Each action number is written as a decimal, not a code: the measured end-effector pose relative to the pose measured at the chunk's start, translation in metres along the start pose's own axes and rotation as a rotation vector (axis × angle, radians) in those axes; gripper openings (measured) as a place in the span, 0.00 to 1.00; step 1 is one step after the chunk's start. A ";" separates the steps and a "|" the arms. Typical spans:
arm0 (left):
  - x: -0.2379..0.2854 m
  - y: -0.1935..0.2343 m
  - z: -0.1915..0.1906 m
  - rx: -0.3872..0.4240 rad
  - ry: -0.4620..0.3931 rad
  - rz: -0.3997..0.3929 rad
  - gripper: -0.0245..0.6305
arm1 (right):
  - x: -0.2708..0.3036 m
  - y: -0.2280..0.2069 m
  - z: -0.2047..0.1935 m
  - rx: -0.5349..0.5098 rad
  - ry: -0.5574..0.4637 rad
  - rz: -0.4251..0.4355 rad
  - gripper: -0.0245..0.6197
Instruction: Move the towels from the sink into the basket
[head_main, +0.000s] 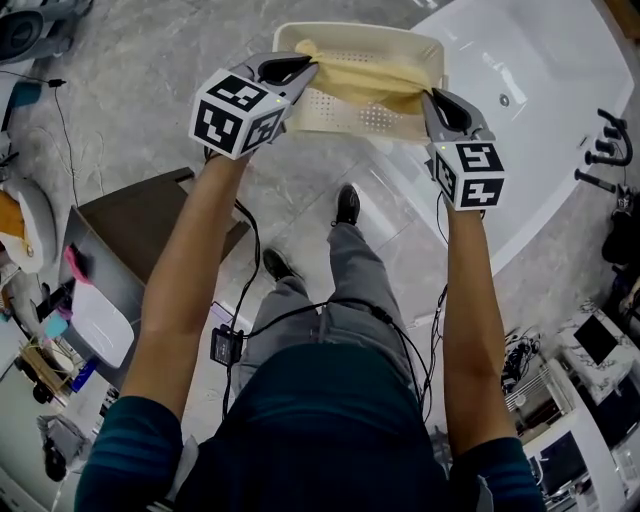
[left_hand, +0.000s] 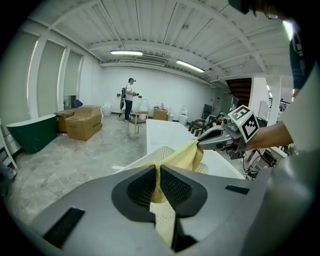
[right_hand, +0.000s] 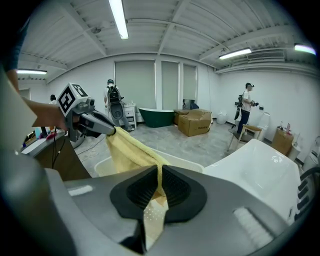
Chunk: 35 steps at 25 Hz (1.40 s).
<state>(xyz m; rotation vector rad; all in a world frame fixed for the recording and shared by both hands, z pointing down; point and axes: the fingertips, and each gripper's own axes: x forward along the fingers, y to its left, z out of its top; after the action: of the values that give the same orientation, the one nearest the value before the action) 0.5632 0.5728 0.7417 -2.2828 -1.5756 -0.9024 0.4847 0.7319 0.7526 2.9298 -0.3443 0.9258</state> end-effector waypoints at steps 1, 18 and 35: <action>0.003 0.000 -0.003 -0.004 0.005 -0.002 0.08 | 0.002 -0.001 -0.004 0.002 0.008 0.003 0.10; 0.047 0.011 -0.042 -0.078 0.083 -0.009 0.09 | 0.040 -0.014 -0.049 0.026 0.129 0.040 0.10; 0.031 0.013 -0.037 -0.112 0.088 -0.048 0.16 | 0.040 -0.005 -0.032 0.006 0.193 0.028 0.16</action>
<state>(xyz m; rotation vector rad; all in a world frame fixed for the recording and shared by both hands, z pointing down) 0.5687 0.5726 0.7916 -2.2538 -1.5857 -1.1144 0.5004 0.7329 0.8019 2.8164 -0.3718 1.2027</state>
